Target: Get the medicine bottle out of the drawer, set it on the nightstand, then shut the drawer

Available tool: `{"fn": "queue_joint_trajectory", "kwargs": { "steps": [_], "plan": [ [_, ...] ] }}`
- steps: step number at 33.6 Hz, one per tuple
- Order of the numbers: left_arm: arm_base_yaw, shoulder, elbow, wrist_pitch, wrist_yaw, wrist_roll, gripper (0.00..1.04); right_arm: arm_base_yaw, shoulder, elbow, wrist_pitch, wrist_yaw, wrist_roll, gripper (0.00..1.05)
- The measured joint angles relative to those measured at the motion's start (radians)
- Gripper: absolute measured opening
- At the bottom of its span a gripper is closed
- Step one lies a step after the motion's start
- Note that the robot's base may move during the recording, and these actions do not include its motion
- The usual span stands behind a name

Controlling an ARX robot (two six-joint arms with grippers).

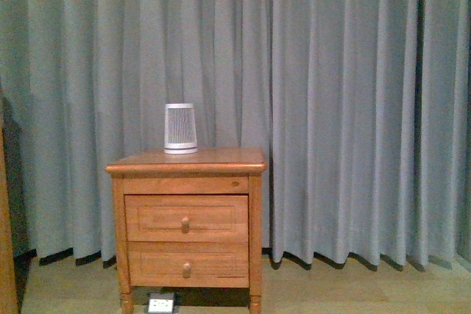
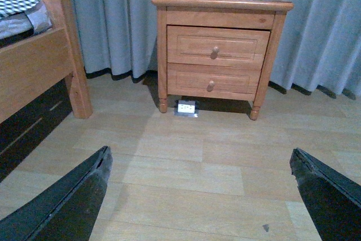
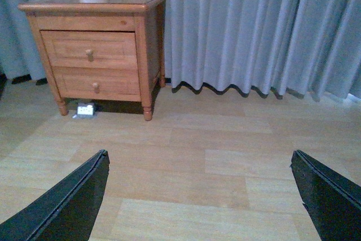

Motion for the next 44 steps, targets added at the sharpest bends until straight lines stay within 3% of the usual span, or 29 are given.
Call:
{"fn": "queue_joint_trajectory", "kwargs": {
  "steps": [44],
  "plan": [
    [0.000,0.000,0.000,0.000,0.000,0.000,0.98,0.000,0.000,0.000,0.000,0.000,0.000,0.98]
  ]
}}
